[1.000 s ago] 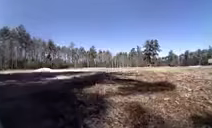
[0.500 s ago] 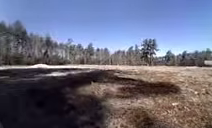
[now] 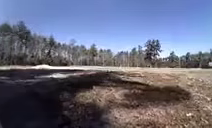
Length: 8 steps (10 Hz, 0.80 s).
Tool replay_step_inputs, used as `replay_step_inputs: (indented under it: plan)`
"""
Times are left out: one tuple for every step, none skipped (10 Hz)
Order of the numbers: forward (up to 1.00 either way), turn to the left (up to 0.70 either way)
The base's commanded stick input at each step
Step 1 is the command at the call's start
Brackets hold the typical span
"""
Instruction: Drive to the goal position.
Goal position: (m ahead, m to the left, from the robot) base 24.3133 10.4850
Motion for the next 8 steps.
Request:
replay_step_inputs:
  plan:
    - [0.7,0.0]
    - [0.7,0.0]
    - [0.7,0.0]
    - [0.7,0.0]
    - [0.7,0.0]
    - [0.7,0.0]
    - [0.7,0.0]
    - [0.7,0.0]
